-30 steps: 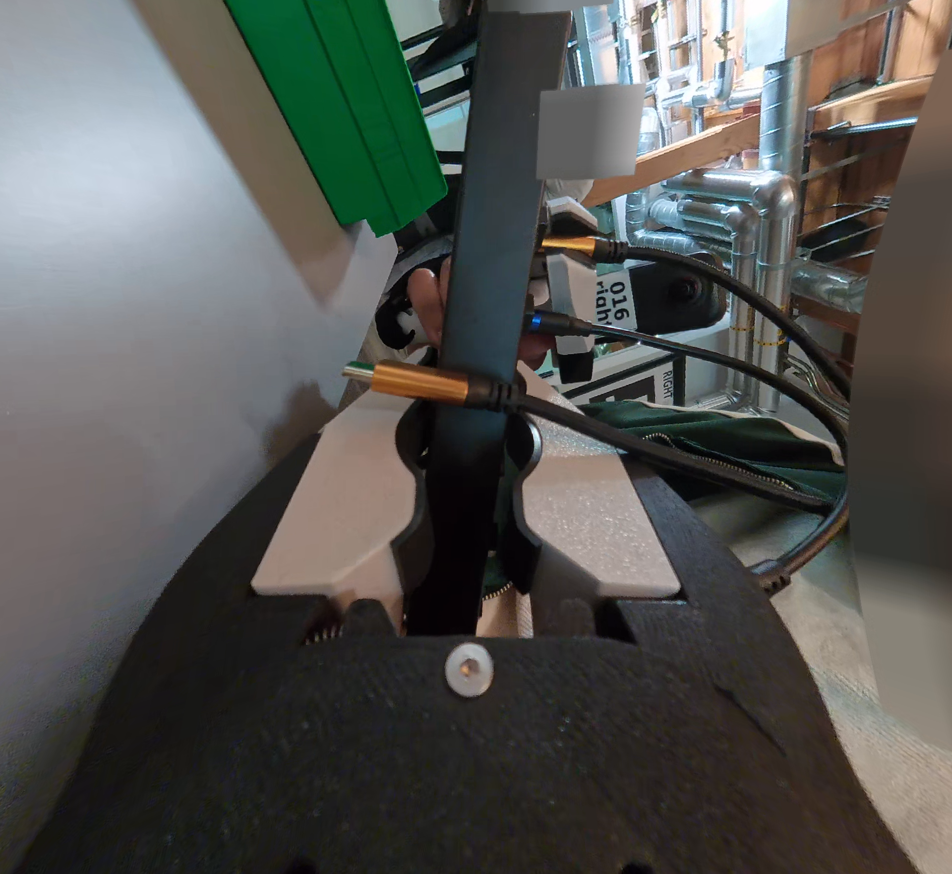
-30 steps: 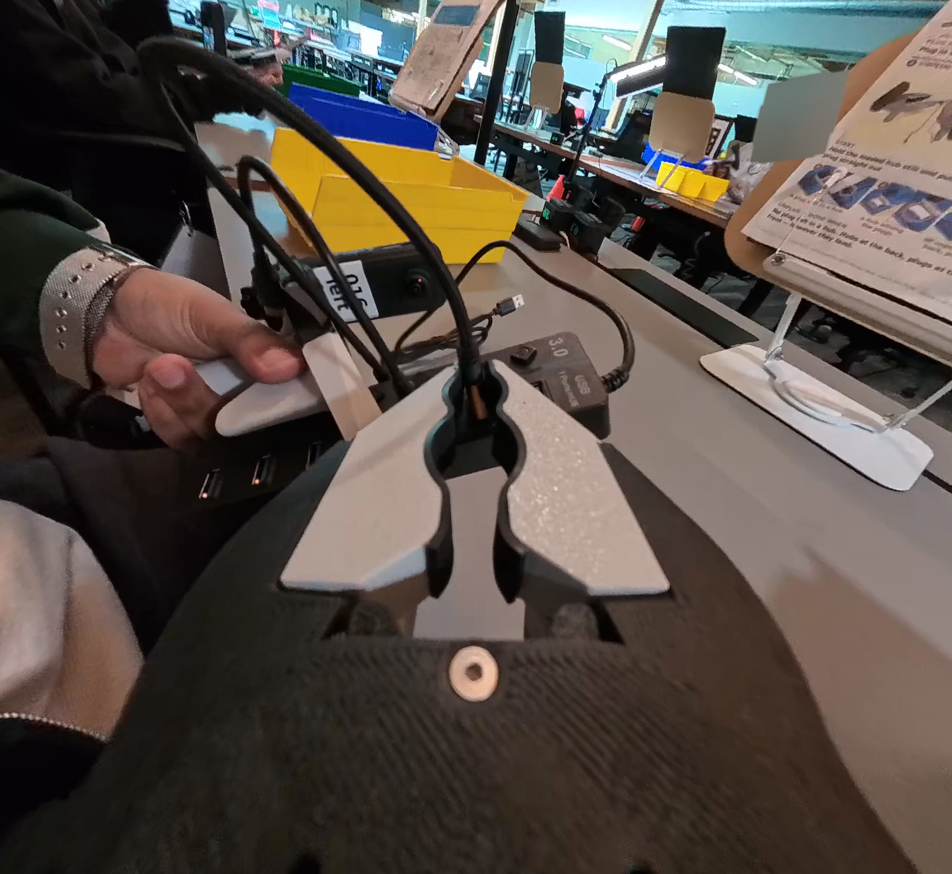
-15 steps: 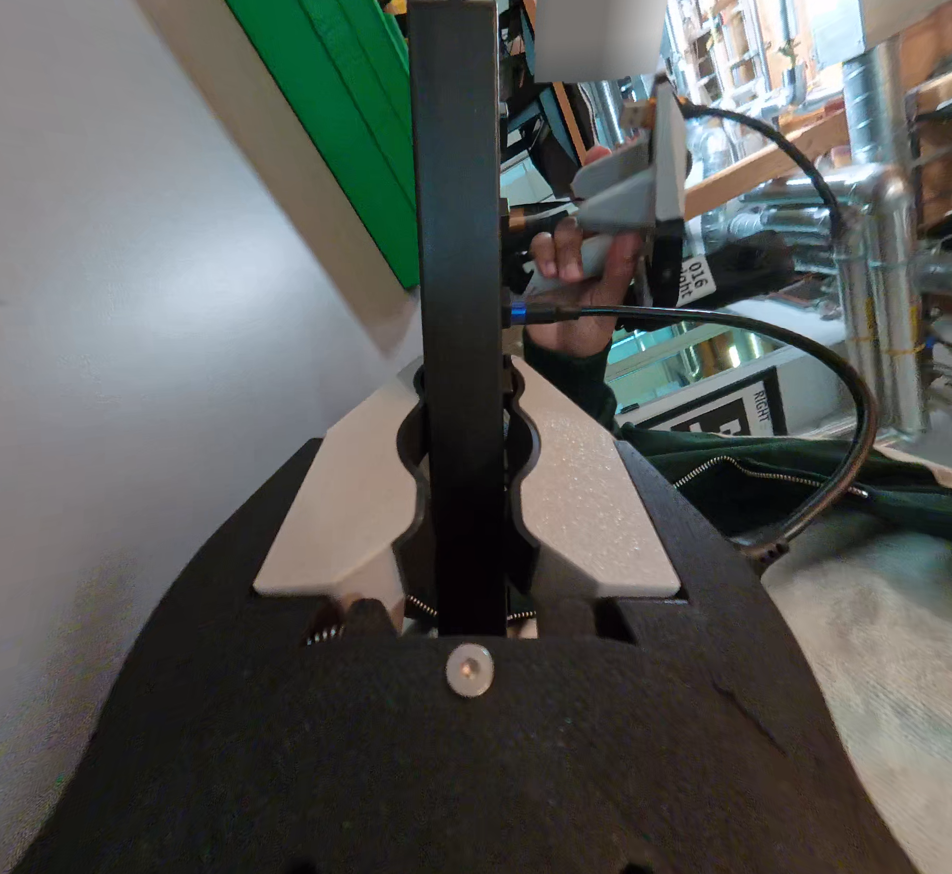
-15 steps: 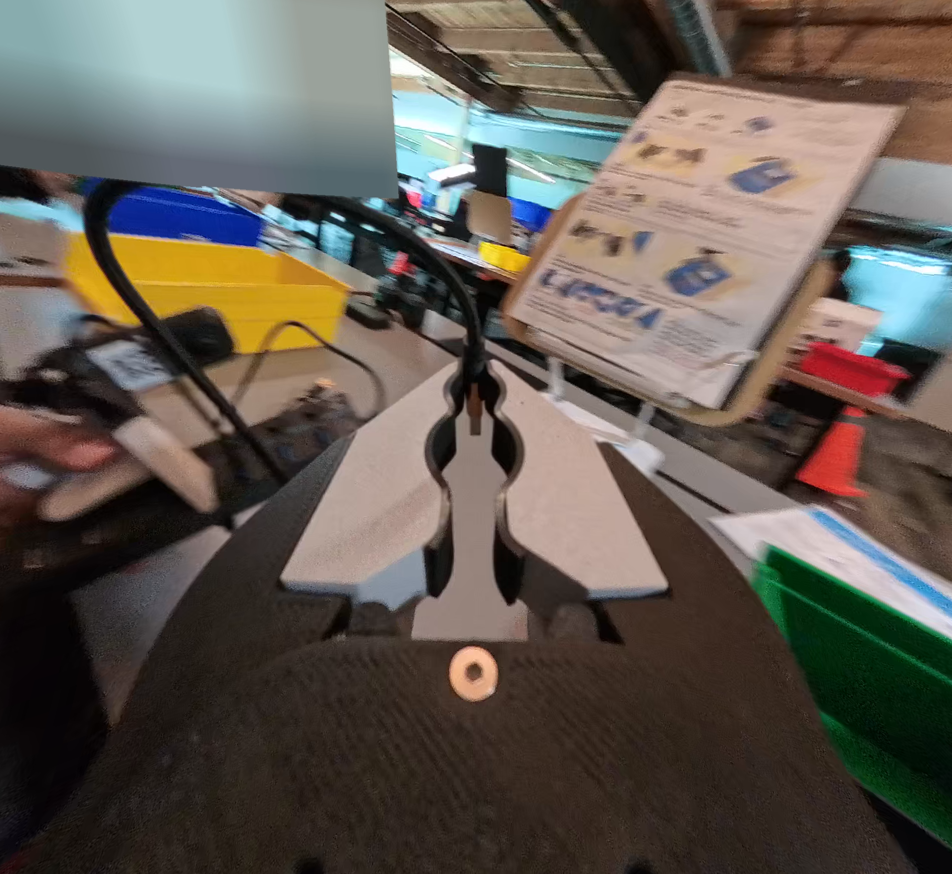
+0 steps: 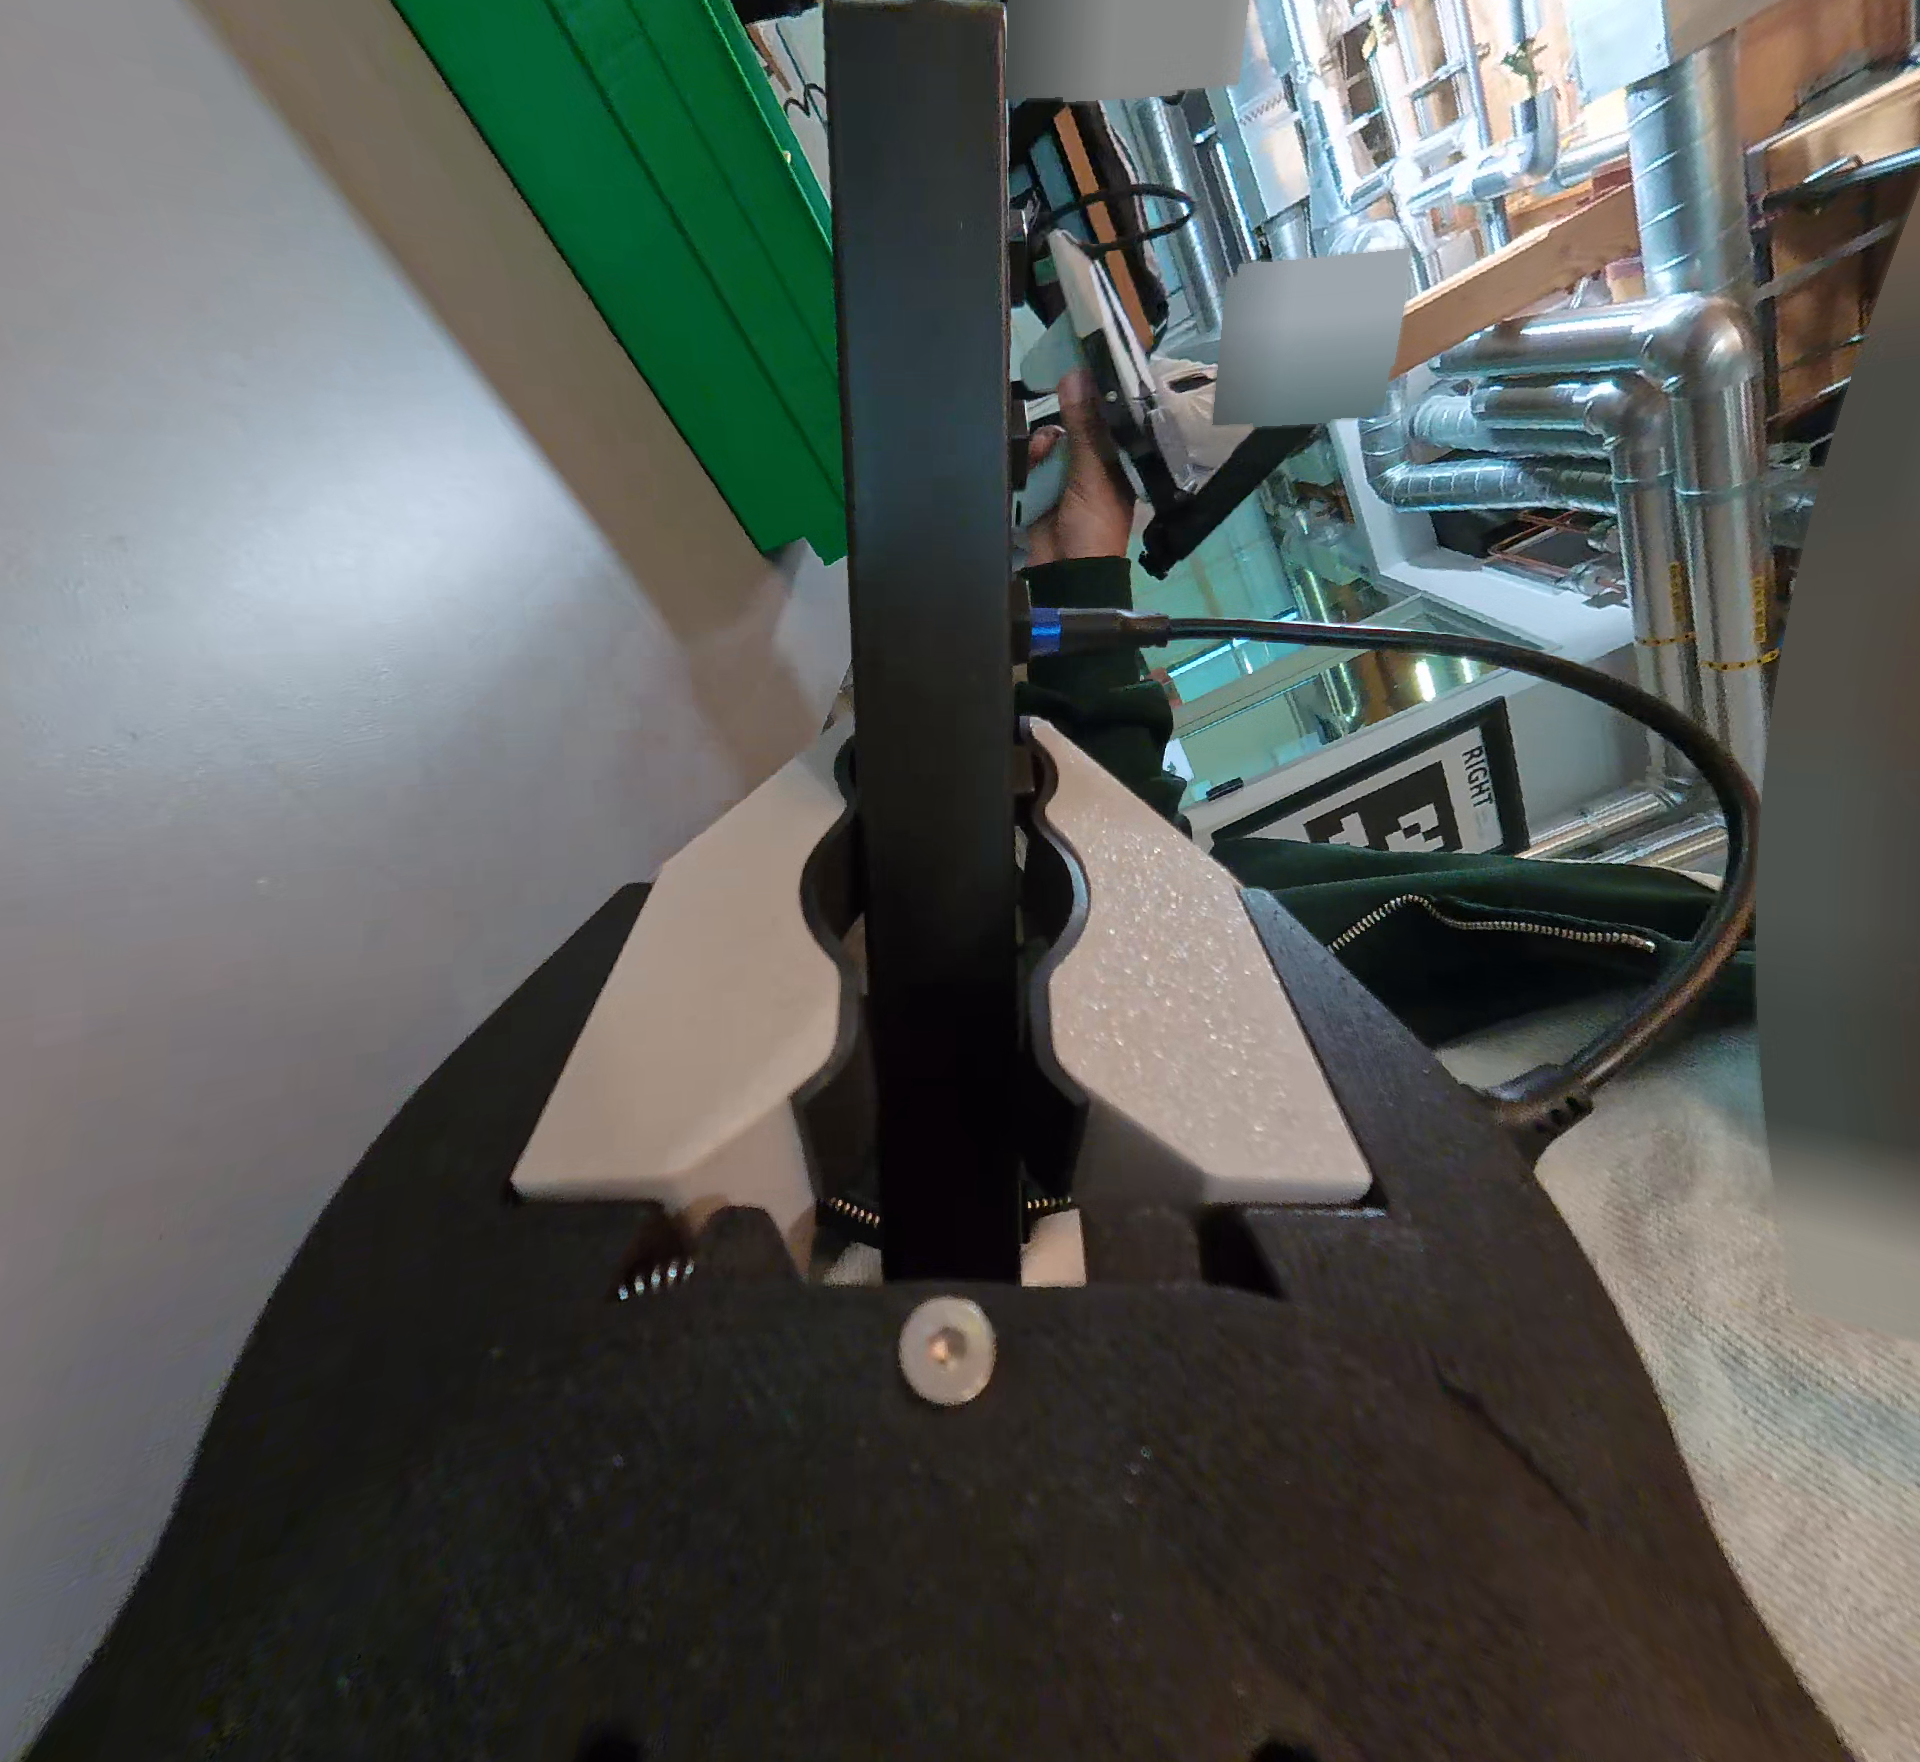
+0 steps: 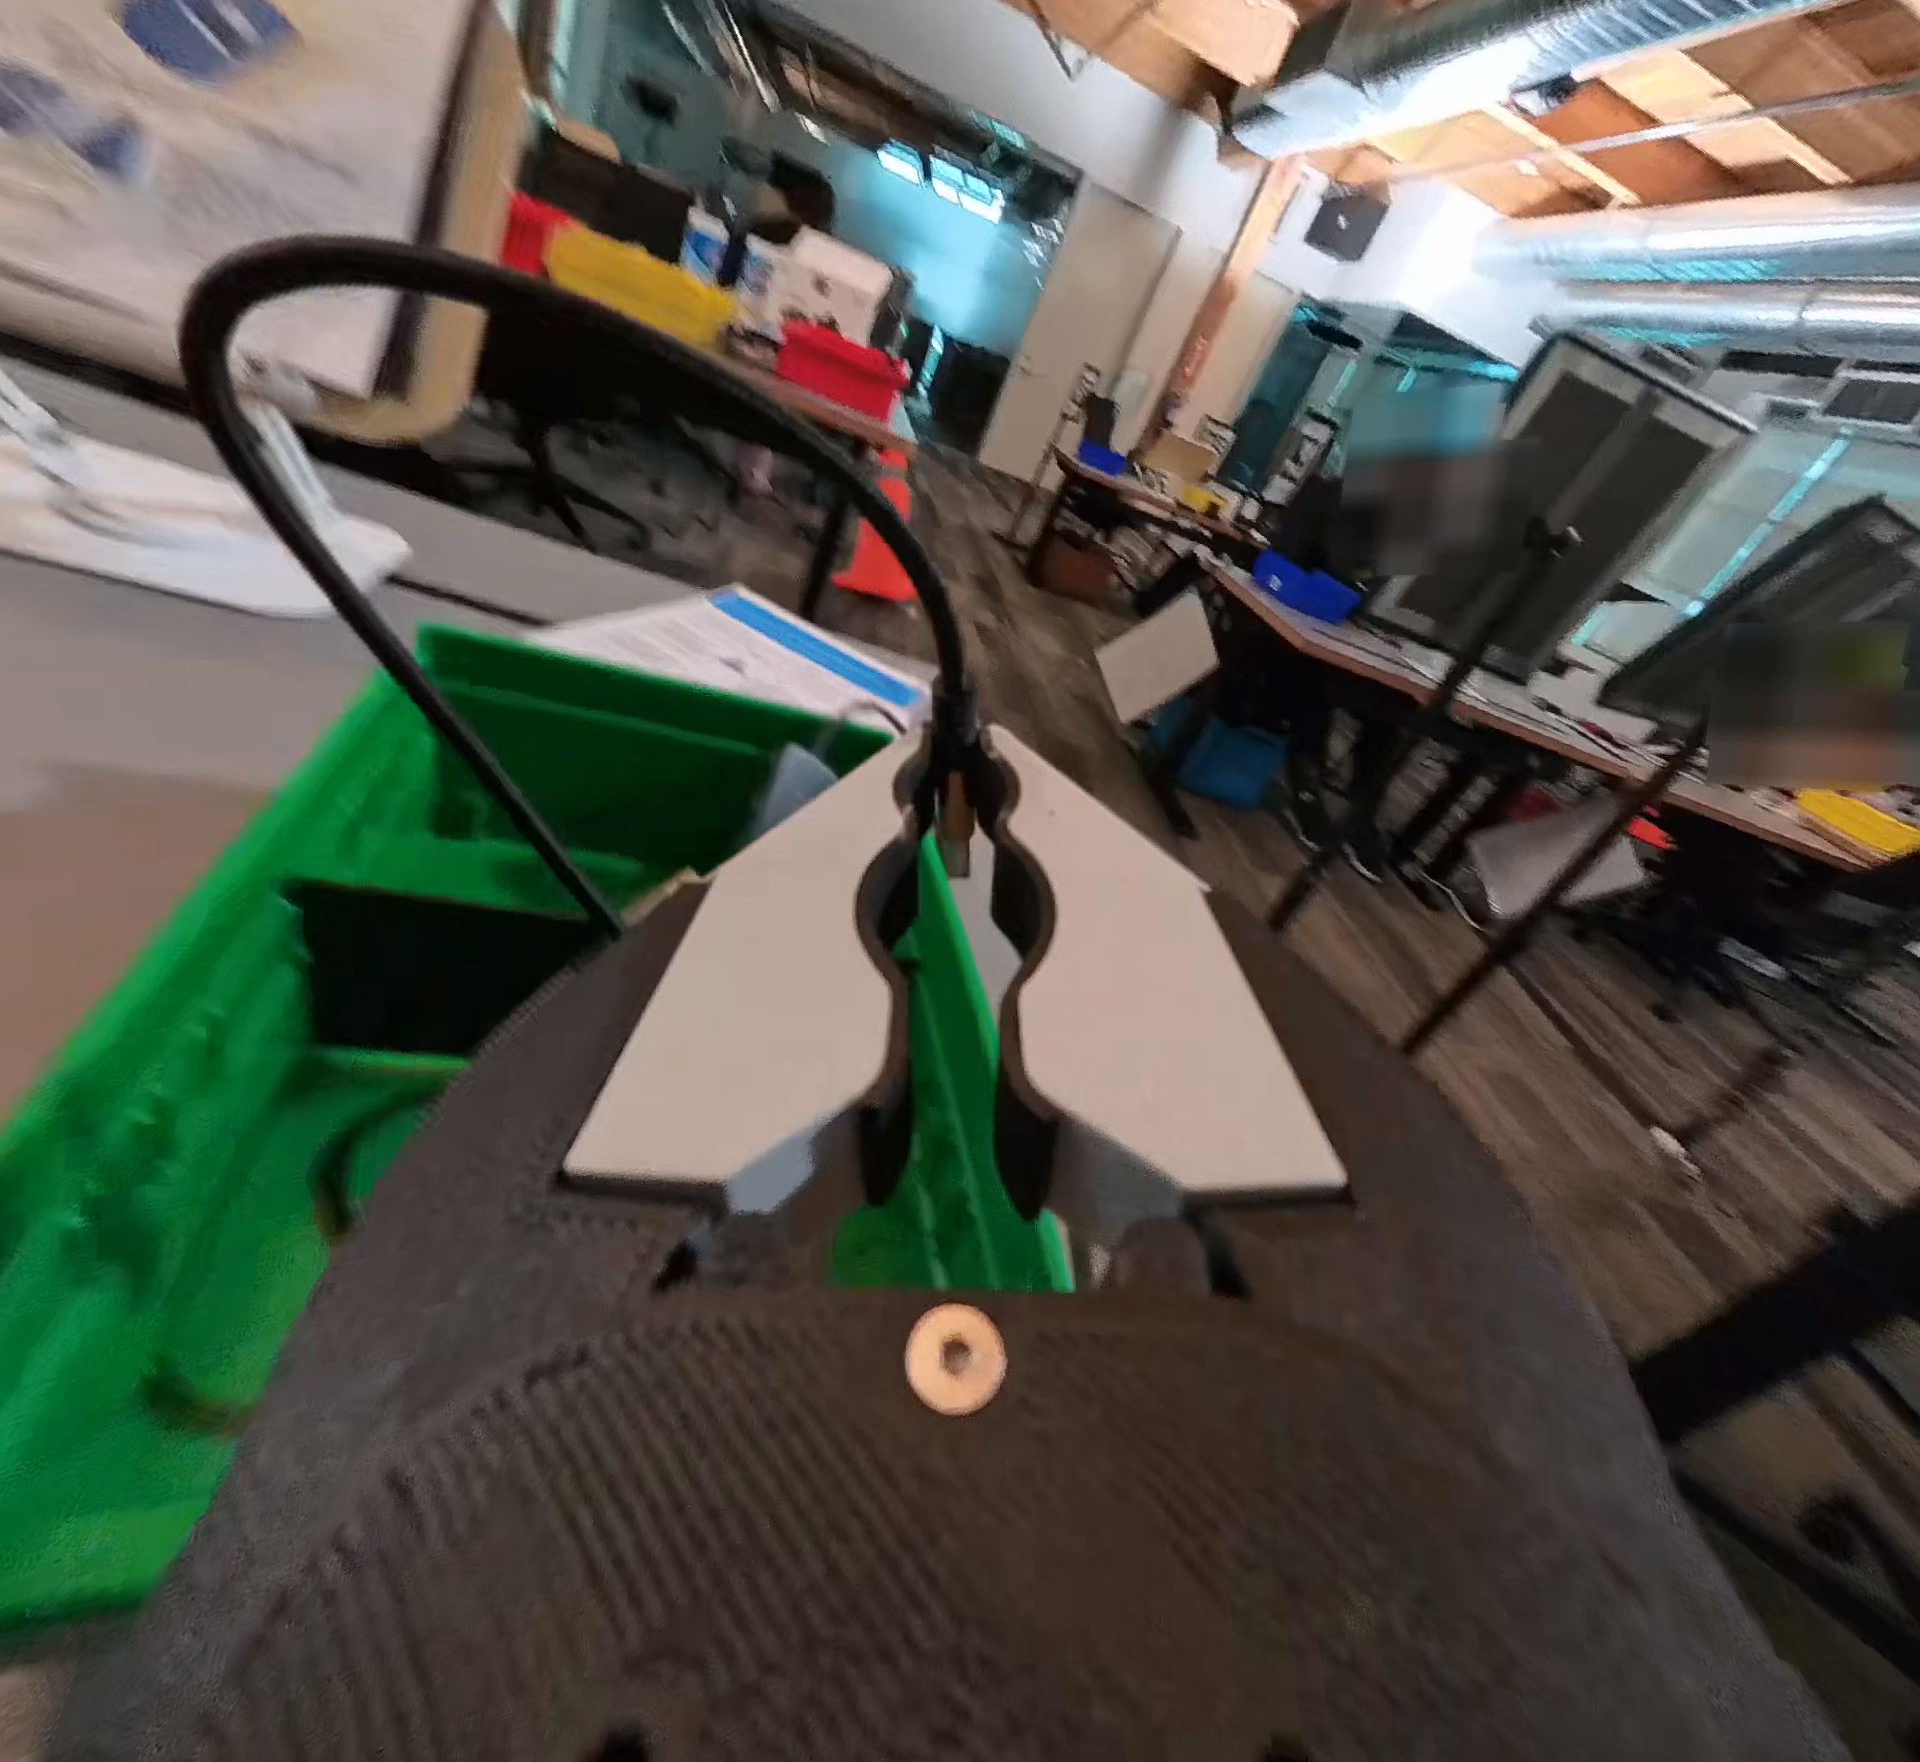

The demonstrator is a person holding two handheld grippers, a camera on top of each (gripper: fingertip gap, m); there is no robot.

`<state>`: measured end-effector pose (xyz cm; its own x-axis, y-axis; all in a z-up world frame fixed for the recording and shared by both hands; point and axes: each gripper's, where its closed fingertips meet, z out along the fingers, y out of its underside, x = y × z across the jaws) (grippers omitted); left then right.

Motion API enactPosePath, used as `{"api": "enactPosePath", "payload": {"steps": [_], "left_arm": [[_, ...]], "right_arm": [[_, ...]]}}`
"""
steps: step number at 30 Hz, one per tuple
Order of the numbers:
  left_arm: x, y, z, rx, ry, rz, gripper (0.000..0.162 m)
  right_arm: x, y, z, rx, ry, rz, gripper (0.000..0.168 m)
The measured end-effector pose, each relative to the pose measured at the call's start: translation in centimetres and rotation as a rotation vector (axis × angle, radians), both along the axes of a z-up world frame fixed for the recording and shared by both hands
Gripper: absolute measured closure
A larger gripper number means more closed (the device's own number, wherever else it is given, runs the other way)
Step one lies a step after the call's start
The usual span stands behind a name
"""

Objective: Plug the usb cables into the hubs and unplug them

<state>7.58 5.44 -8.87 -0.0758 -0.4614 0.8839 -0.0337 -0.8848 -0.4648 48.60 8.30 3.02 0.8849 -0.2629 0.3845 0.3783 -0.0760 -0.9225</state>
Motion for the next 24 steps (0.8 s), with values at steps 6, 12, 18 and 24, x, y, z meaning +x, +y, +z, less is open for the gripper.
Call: {"api": "enactPosePath", "payload": {"steps": [6, 12, 18, 24], "left_arm": [[0.2, 0.0, -0.5, -0.026, 0.007, -0.003, 0.138], [0.2, -0.1, -0.7, -0.048, 0.004, -0.012, 0.138], [0.0, 0.1, -1.0, -0.070, -0.001, -0.017, 0.139], [0.0, 0.2, -1.2, -0.090, -0.003, -0.017, 0.139]], "right_arm": [[-1.6, 1.4, -7.2, -0.286, -0.190, 0.151, 0.161], [-4.0, 1.7, -14.4, -0.663, 0.055, 0.238, 0.096], [-0.8, 0.8, -12.7, -0.682, 0.115, 0.039, 0.095], [-2.4, 1.2, -11.9, -0.666, 0.197, 0.051, 0.131]]}}
